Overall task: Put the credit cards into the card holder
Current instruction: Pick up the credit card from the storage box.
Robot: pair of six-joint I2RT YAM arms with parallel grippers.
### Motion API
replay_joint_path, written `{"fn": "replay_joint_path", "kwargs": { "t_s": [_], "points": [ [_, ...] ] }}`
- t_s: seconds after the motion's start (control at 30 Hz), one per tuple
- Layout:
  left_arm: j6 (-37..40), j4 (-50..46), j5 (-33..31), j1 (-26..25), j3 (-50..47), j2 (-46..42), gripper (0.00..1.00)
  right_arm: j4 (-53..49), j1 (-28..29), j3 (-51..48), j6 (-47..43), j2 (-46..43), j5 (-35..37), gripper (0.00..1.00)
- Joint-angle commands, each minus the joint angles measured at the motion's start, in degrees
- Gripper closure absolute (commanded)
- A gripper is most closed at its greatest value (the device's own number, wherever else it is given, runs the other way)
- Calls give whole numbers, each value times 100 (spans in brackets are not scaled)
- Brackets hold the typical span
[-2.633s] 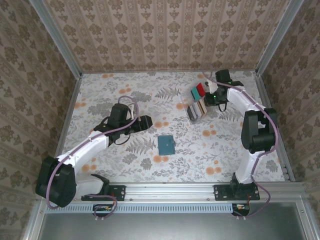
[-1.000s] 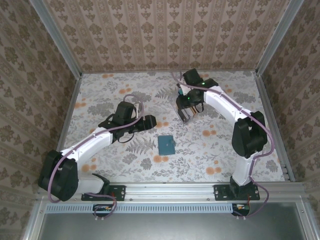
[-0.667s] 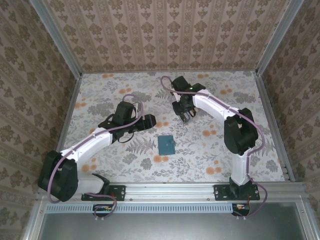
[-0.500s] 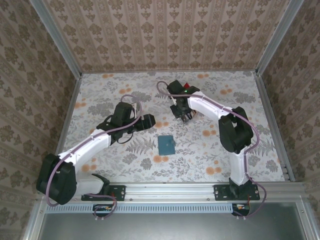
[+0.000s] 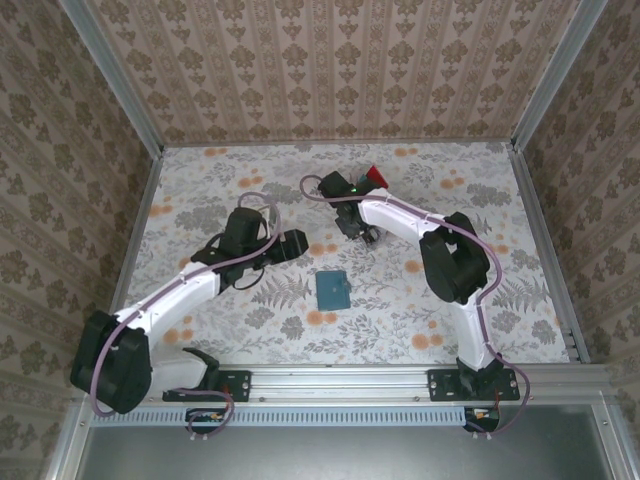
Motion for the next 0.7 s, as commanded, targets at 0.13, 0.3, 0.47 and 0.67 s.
{"fn": "replay_joint_path", "kwargs": {
  "t_s": [0.13, 0.3, 0.47, 0.67],
  "points": [
    [-186, 52, -429, 66, -277, -504, 15, -193, 100, 137, -1, 204, 735, 64],
    [-199, 13, -478, 84, -353, -597, 14, -158, 147, 130, -34, 292, 897, 63],
    [-225, 26, -463, 84, -375, -597, 14, -36, 235, 21, -110, 375, 1234, 64],
    [-208, 14, -454, 76, -370, -597, 14, 87, 332, -81, -212, 423, 1672, 67]
  ]
}}
